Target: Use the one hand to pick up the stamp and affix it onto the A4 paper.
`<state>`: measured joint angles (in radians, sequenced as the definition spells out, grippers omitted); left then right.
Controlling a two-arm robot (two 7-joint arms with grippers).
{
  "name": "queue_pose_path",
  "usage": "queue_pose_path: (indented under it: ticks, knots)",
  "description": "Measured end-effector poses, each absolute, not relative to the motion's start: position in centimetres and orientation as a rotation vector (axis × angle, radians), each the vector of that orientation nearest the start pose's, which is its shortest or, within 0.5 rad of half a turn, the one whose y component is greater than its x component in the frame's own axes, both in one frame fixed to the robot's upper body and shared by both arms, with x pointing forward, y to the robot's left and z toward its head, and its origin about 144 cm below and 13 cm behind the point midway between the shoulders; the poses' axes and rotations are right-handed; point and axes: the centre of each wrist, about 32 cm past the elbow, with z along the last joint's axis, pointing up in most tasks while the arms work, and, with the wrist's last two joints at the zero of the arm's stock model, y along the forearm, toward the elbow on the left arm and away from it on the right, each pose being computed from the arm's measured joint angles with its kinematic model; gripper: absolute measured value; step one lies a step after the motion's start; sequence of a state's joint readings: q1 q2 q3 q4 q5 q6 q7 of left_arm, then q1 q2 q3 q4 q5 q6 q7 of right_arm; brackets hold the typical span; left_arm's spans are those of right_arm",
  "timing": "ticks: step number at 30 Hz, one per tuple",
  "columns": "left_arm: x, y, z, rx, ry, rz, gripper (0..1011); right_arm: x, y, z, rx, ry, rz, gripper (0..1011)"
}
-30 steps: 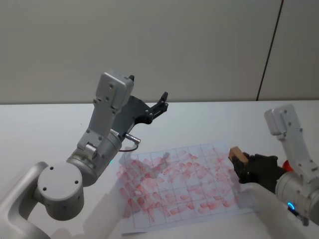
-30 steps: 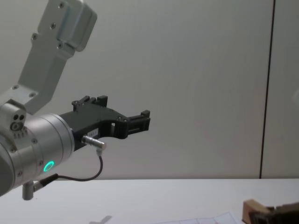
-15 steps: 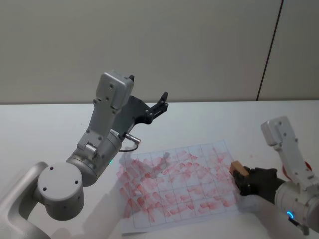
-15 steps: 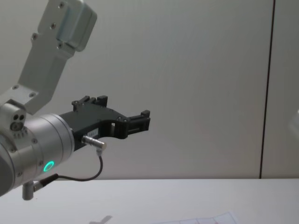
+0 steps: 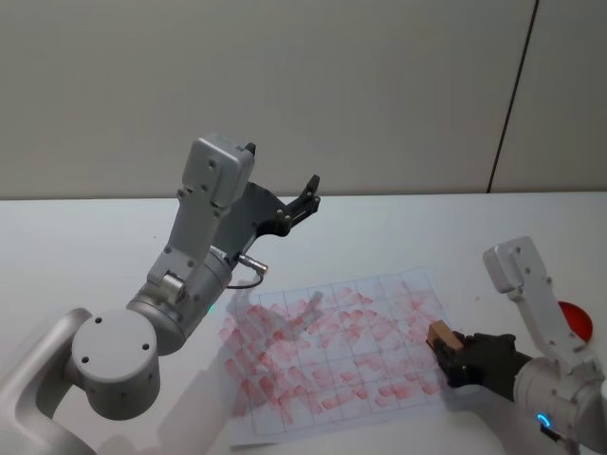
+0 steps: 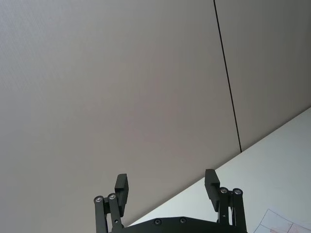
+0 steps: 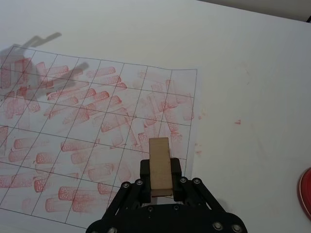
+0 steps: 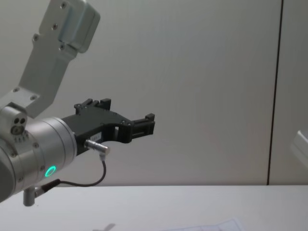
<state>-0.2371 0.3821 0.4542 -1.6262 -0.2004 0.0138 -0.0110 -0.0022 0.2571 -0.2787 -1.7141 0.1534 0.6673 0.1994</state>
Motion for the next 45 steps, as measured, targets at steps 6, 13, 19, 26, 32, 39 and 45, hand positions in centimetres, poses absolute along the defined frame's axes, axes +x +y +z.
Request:
queue_pose_path:
  ticks: [6, 13, 19, 26, 32, 39, 45]
  knots:
    - [49.2, 19.8, 120.4, 0.061, -0.268, 1.124, 1001, 44.3, -20.5, 116.3, -0.545, 0.352, -1.06, 220]
    - [49.2, 19.8, 120.4, 0.061, -0.268, 1.124, 1001, 44.4, -20.5, 115.9, -0.557, 0.355, -1.057, 219]
    - [49.2, 19.8, 120.4, 0.061, -0.268, 1.124, 1001, 44.3, -20.4, 115.7, -0.559, 0.351, -1.055, 219]
    - [49.2, 19.8, 120.4, 0.061, -0.268, 1.124, 1001, 44.3, -20.4, 115.7, -0.548, 0.342, -1.056, 219]
    - [49.2, 19.8, 120.4, 0.061, -0.268, 1.124, 1001, 44.2, -20.5, 116.1, -0.512, 0.322, -1.067, 219]
    - [49.2, 19.8, 120.4, 0.061, -0.268, 1.124, 1001, 44.3, -20.9, 117.3, -0.448, 0.278, -1.101, 219]
    - [49.2, 19.8, 120.4, 0.061, -0.268, 1.124, 1001, 44.5, -21.7, 118.7, -0.382, 0.237, -1.153, 219]
